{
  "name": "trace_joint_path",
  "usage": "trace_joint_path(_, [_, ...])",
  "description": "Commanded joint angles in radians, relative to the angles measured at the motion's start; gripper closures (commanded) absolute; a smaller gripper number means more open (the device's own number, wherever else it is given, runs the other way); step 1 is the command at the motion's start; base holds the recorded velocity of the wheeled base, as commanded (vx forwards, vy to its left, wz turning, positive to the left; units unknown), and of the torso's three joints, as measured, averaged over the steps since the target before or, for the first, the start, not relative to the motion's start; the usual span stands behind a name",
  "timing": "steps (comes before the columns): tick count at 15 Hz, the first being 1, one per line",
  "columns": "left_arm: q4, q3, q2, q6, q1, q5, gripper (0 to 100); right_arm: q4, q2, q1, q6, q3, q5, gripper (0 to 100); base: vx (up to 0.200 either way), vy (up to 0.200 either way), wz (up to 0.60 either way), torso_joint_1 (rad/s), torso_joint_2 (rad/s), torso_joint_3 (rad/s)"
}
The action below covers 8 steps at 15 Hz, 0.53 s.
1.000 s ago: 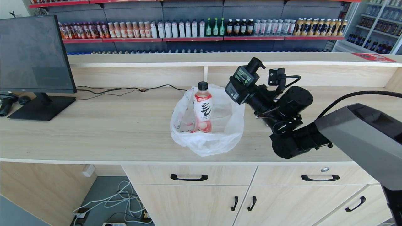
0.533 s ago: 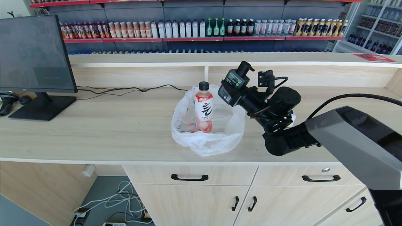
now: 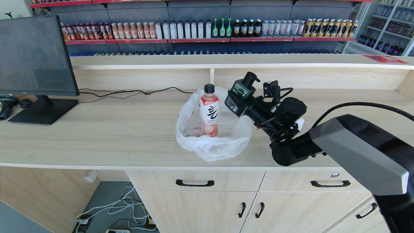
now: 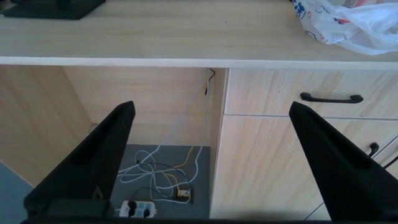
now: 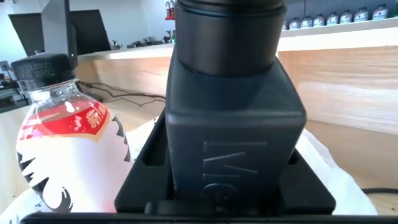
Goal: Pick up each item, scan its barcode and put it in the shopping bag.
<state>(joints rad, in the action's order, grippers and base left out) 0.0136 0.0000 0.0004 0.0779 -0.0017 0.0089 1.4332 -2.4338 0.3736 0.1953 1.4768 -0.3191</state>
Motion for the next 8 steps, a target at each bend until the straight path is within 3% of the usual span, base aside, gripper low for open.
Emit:
trace_joint_path(1, [0.000,0.000,0.000,0.000,0.000,0.000,0,0.036,-0.016,-0.001,0.001,-0.053,0.000,100,0.000,0.000,0.00,0.000,0.00,0.000])
trace_joint_path(3, [0.000,0.000,0.000,0.000,0.000,0.000,0,0.081,-0.028,-0.001,0.001,-0.116,0.006,100,0.000,0.000,0.00,0.000,0.00,0.000])
trace_joint_path(8, [0.000,0.000,0.000,0.006,0.000,-0.001,0,0.075,-0.059,-0.007,0.004,-0.102,-0.001,100,0.000,0.000,0.00,0.000,0.00,0.000])
